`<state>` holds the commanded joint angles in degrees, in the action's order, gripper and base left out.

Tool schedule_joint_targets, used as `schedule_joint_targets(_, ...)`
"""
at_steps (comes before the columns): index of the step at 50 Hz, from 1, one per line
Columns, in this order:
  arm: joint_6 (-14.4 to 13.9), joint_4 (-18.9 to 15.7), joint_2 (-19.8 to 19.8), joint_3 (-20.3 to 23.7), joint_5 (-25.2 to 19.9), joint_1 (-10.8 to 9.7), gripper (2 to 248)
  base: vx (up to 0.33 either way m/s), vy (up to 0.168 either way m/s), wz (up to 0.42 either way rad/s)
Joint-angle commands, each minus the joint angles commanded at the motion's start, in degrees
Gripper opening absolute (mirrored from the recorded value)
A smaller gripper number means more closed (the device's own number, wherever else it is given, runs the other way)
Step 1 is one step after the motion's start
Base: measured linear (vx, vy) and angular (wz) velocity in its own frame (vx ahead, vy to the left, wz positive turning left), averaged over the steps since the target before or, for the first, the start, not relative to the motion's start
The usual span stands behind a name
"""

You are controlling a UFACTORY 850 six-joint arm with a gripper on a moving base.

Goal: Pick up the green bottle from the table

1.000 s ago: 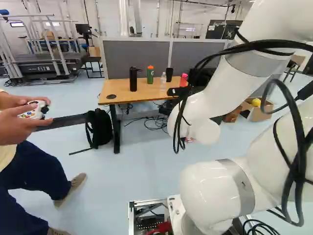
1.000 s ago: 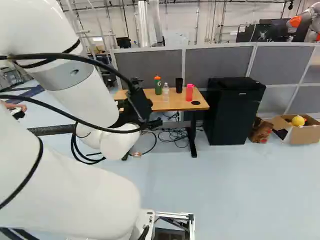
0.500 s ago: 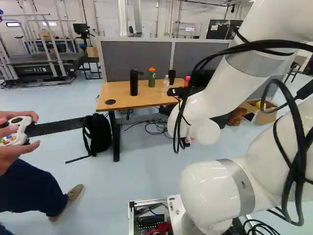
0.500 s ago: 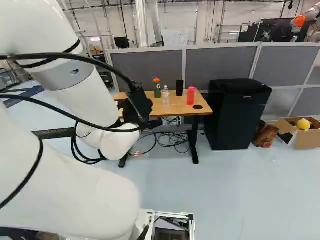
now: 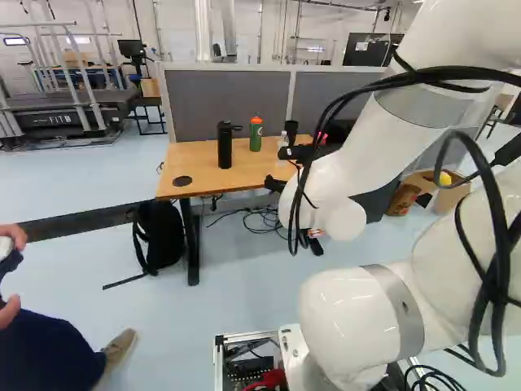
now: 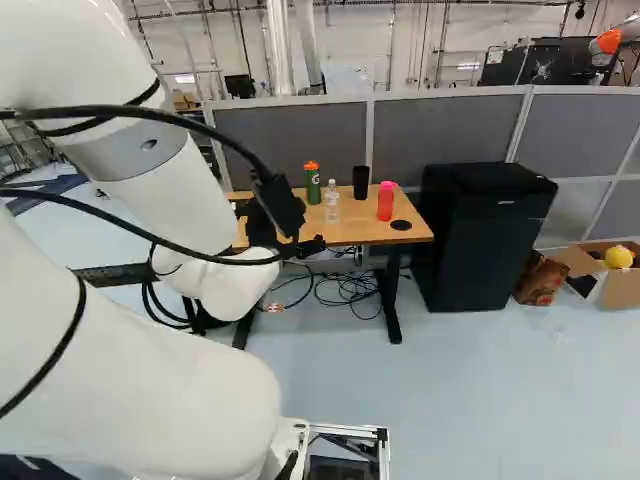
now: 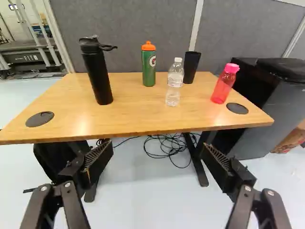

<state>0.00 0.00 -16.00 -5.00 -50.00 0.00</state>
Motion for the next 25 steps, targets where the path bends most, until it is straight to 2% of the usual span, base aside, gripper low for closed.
schedule_joint_targets(25,0.00,0.00,0.00,0.00,0.00,0.00,247,0.208,0.040,-0.025)
